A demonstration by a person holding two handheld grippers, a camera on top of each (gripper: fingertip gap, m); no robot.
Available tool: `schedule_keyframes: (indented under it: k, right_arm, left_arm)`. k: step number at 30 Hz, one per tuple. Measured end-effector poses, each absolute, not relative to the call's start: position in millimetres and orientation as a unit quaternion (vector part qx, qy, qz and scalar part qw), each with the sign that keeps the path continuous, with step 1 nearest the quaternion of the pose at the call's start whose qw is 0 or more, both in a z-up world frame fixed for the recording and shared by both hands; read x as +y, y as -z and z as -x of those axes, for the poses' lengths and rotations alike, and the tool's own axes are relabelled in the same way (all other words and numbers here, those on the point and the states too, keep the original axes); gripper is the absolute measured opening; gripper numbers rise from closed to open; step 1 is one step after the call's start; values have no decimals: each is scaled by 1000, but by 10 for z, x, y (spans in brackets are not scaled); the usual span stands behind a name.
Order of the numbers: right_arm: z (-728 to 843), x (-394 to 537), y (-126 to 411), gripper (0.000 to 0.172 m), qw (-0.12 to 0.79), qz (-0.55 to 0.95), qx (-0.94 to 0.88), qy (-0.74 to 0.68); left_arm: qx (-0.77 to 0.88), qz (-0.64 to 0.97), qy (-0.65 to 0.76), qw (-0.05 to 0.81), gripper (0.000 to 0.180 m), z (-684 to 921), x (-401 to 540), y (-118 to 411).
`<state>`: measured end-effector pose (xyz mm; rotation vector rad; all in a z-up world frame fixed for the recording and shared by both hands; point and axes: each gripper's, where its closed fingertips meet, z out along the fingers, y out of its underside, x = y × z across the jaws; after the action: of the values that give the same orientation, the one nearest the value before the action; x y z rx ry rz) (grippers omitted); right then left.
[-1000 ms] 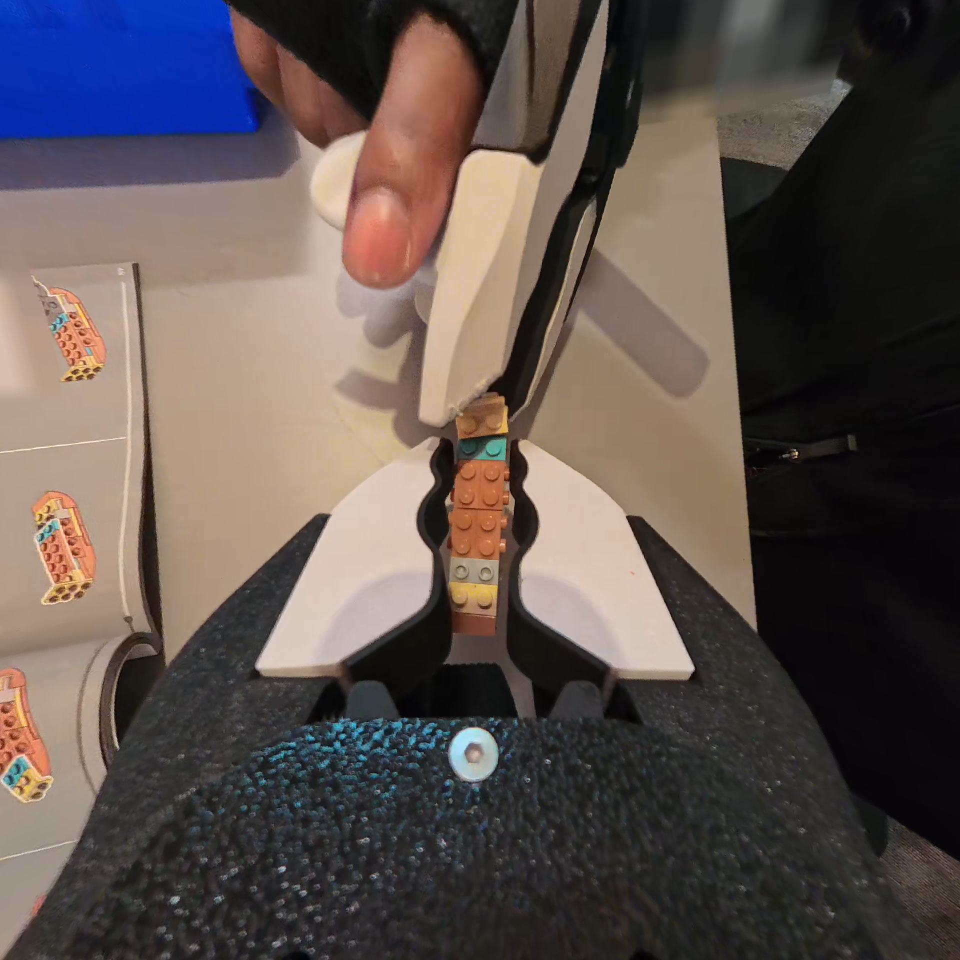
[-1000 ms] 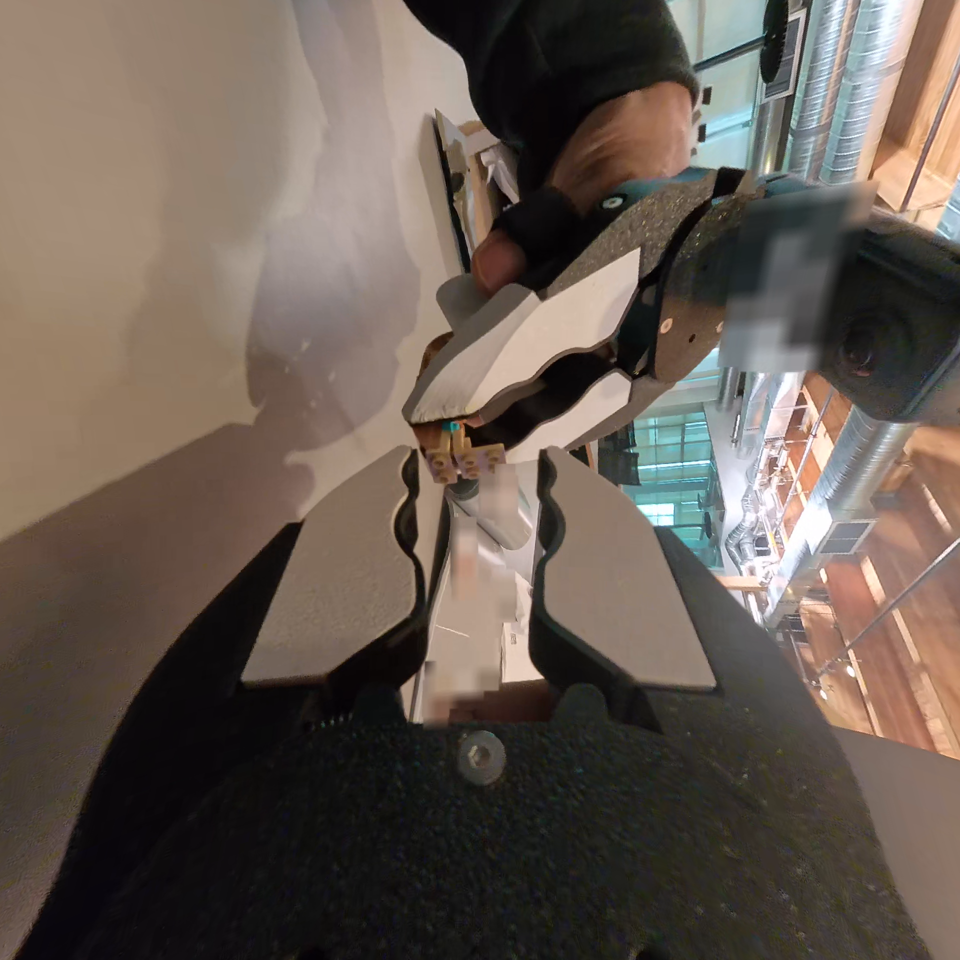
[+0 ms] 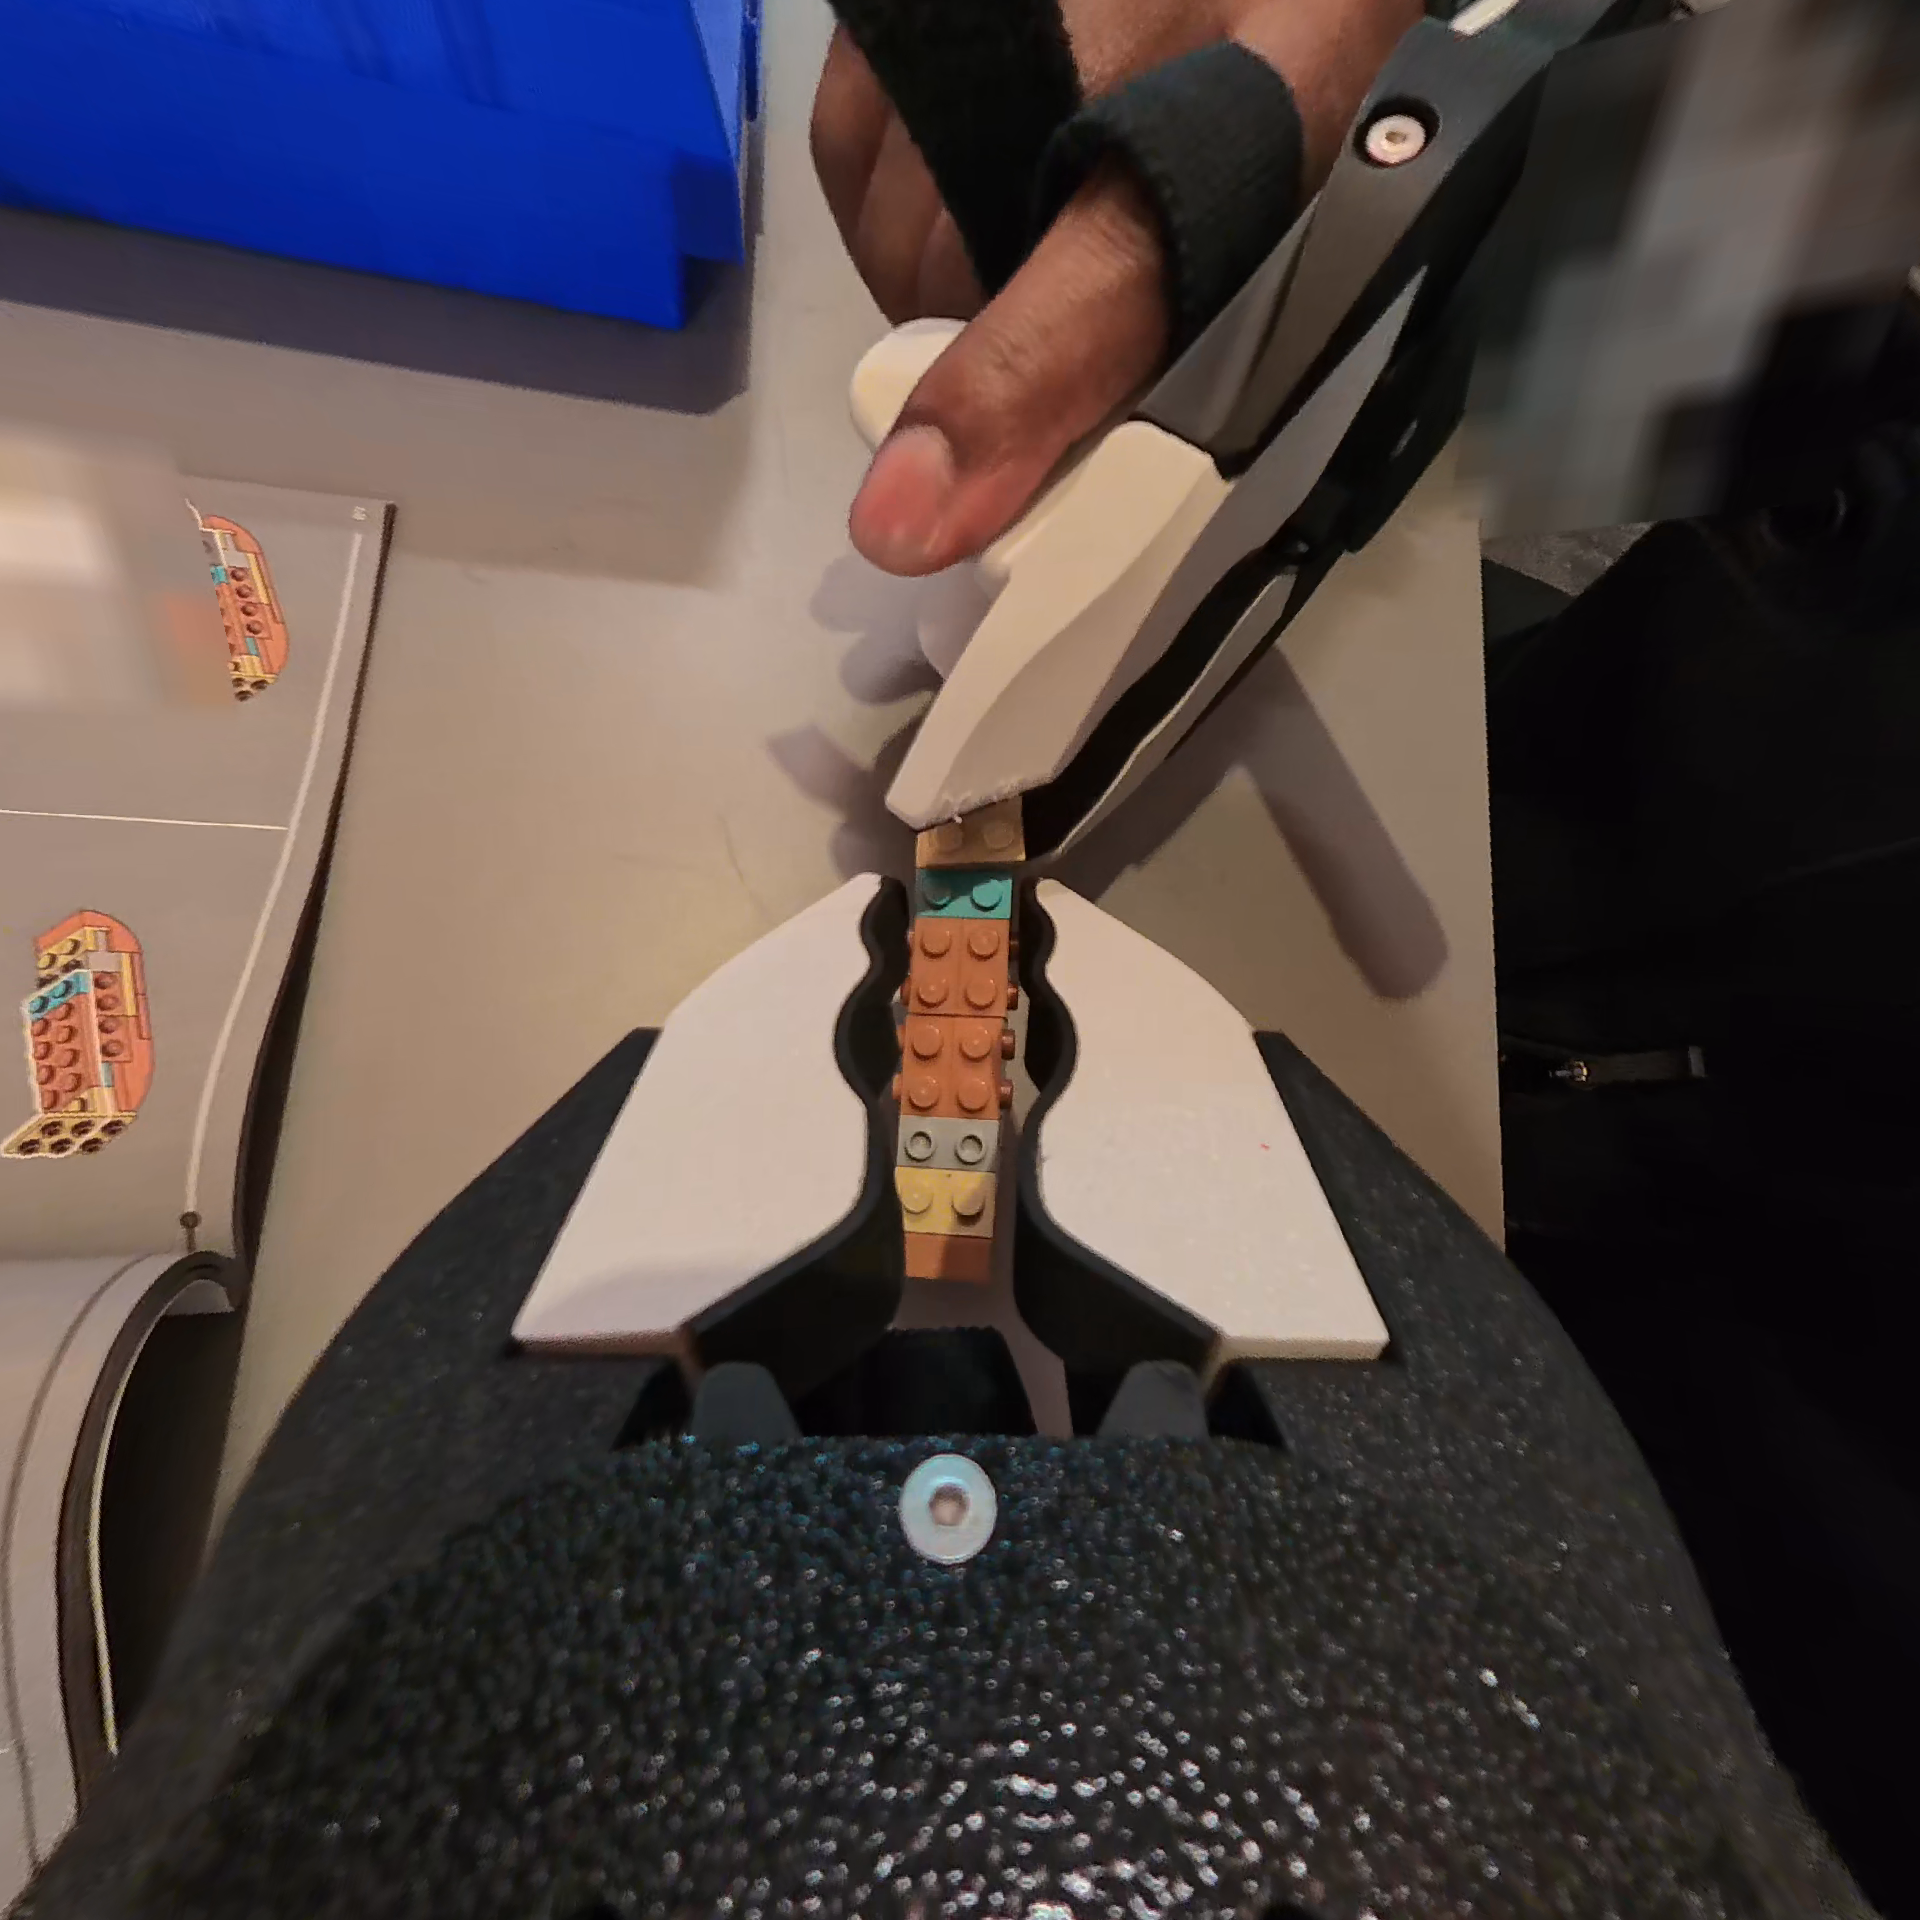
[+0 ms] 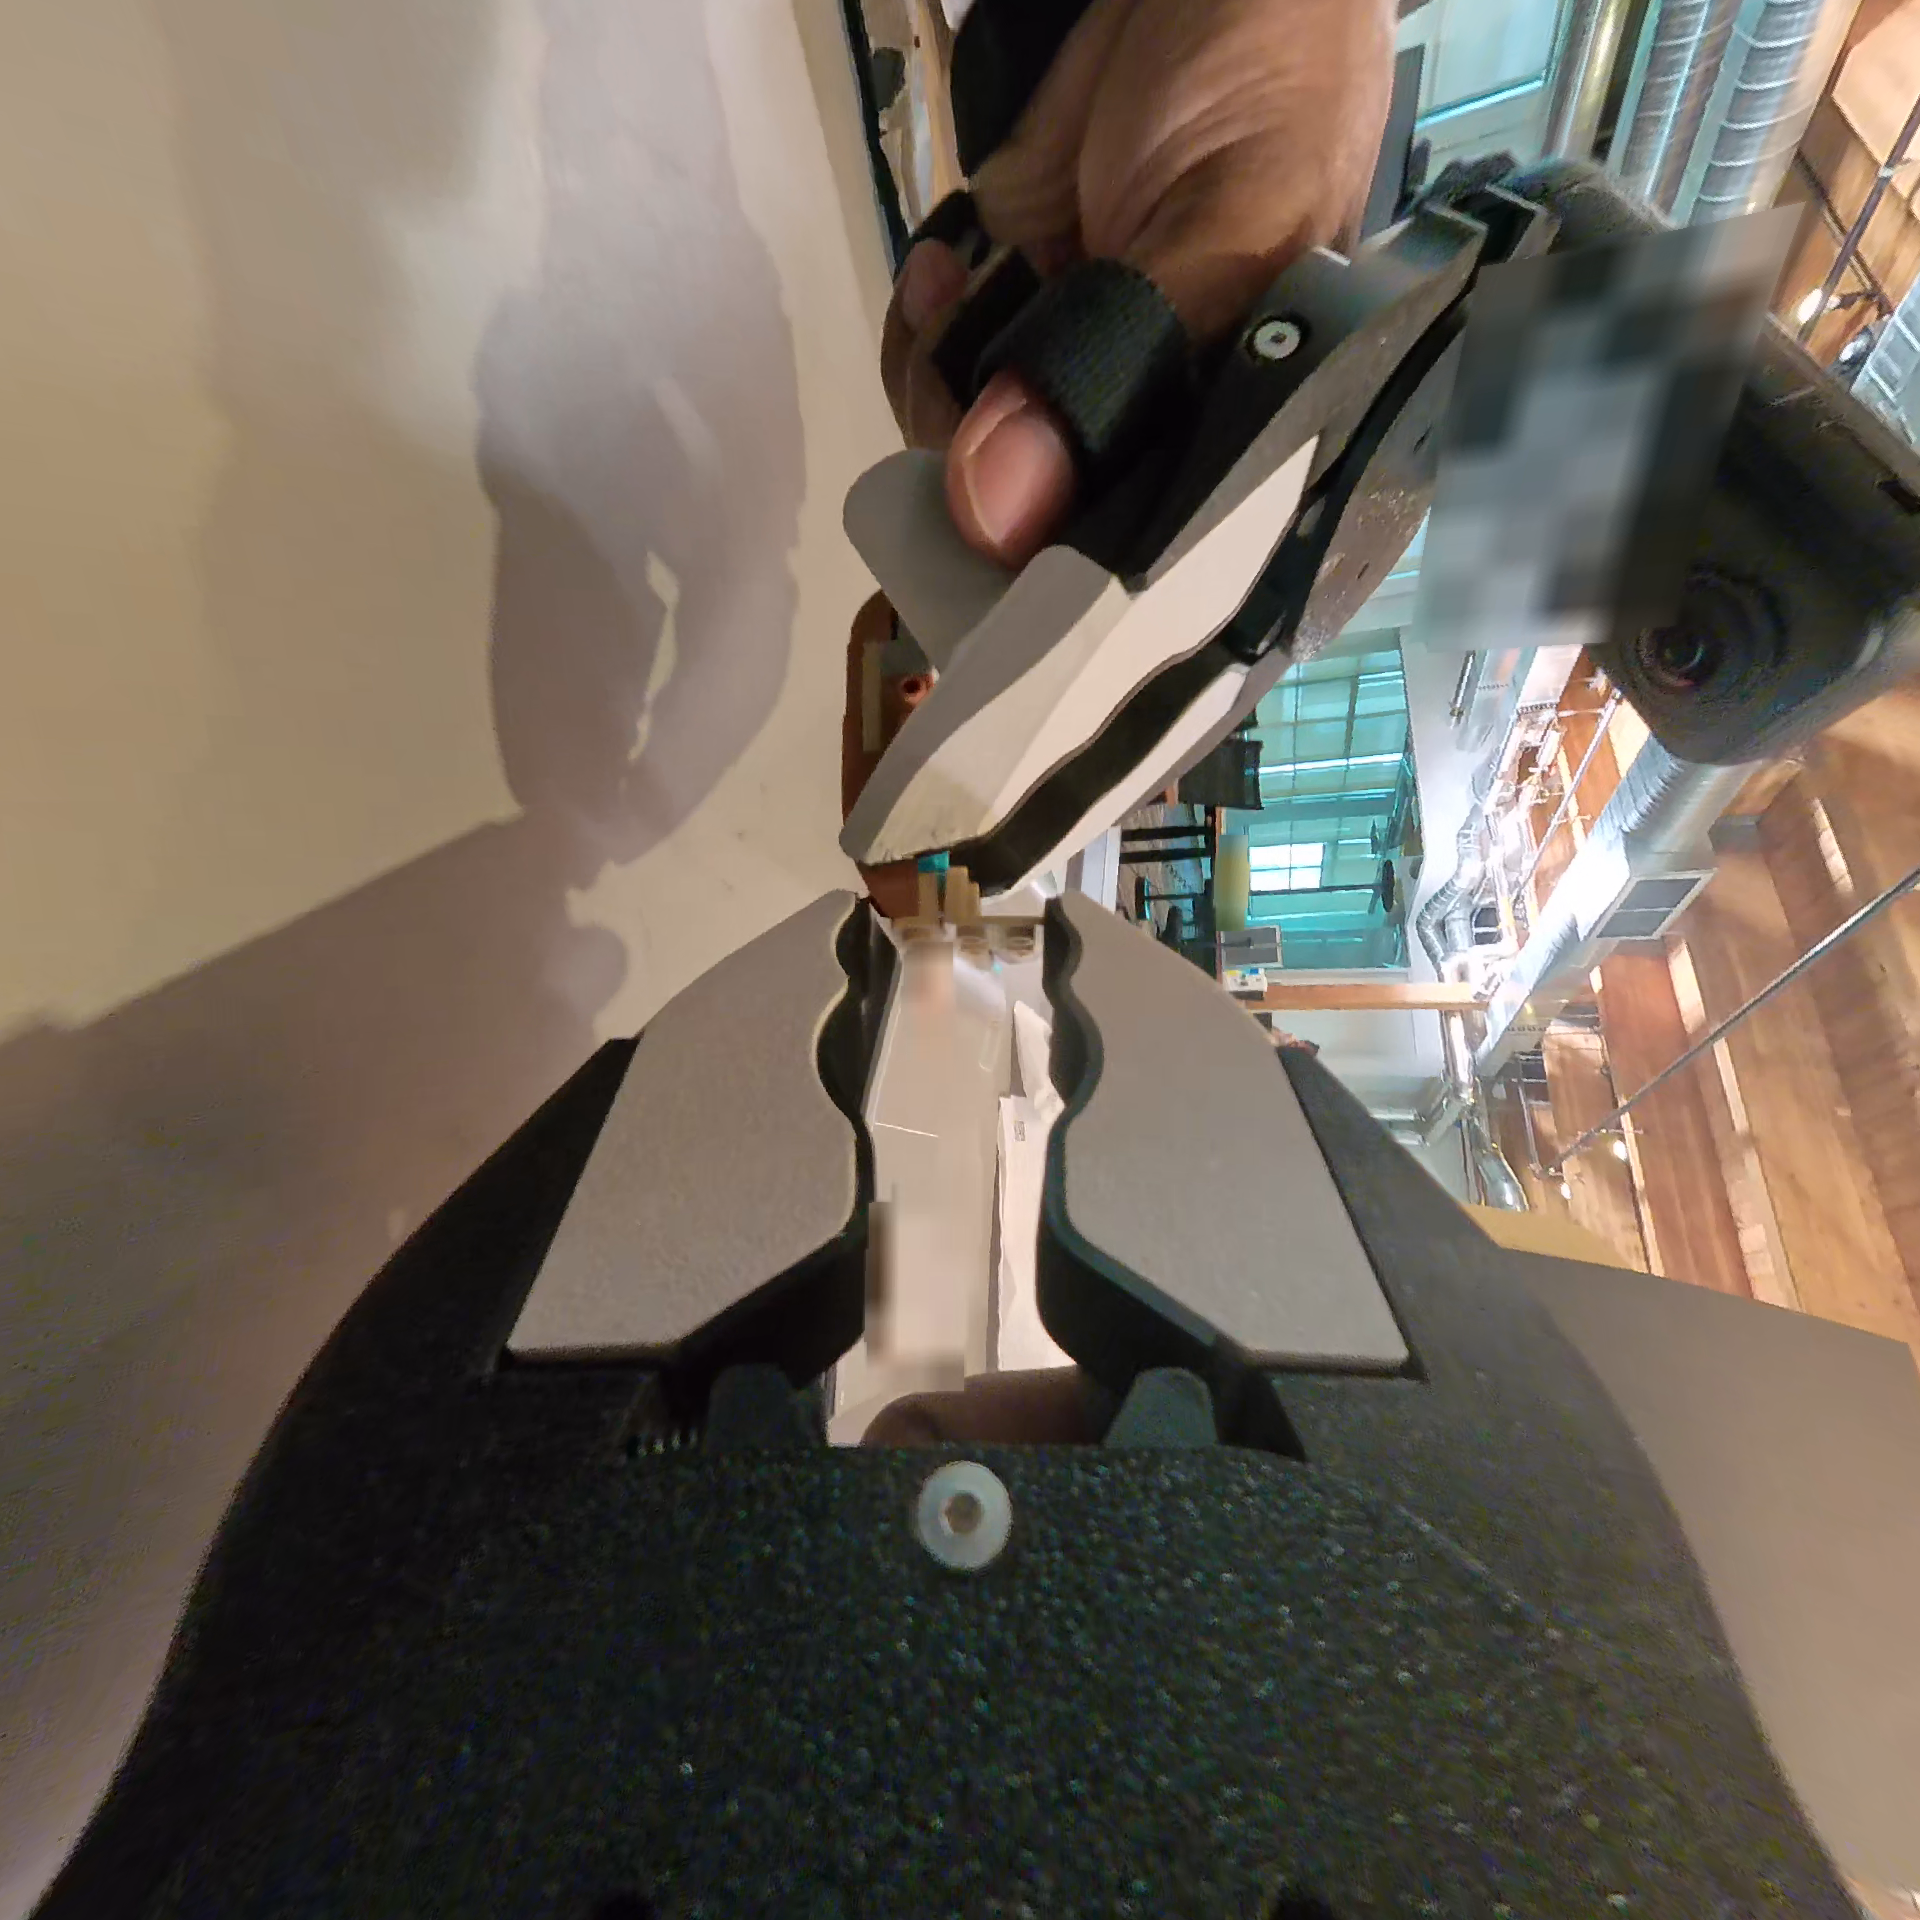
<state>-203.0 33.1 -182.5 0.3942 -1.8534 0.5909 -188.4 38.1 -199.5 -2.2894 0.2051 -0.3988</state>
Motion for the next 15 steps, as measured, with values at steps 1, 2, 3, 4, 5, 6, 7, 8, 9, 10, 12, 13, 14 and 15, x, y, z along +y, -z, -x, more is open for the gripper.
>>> schedule_keyframes:
  k: [1,2,3,4,5,6,7,8,9,10,12,13,14,15]
  right_arm:
    - [2019,326,1824,31,544,-169,-782,-253]
    - [2013,324,1823,31,543,-171,-782,-254]
    - [2013,326,1821,31,542,-170,-783,-254]
    - [2013,326,1820,31,542,-170,-784,-252]
    - [2012,328,1819,31,543,-171,-784,-250]
    - [2013,330,1819,31,544,-171,-784,-246]
    - [2016,334,1819,31,546,-171,-784,-241]
    - [2021,338,1818,31,548,-171,-784,-236]
    - [2027,344,1816,31,551,-170,-784,-230]
    - [2034,350,1815,31,554,-171,-783,-224]
    - [2038,355,1815,31,559,-171,-782,-214]
    - [2041,357,1816,31,561,-171,-782,-210]
    - [2043,358,1816,31,564,-171,-782,-205]
    - [2042,356,1816,31,566,-174,-780,-201]
  left_arm:
    - [85,901,161,393,20,1872,376,1993]
    - [88,901,164,392,20,1863,375,1990]
    - [89,900,164,393,20,1862,375,1986]
    - [89,900,164,393,20,1862,377,1983]
    - [90,900,164,393,20,1860,378,1980]
    - [90,900,163,394,20,1860,380,1978]
    - [89,901,160,393,20,1863,383,1979]
    - [88,902,156,393,20,1868,387,1979]
    - [86,903,153,392,20,1875,391,1980]
    - [83,904,149,392,20,1883,396,1979]
    - [79,906,143,391,20,1888,402,1976]
    - [77,907,140,390,20,1891,404,1977]
    - [76,908,136,390,20,1895,404,1976]
    - [78,908,132,389,20,1895,402,1978]
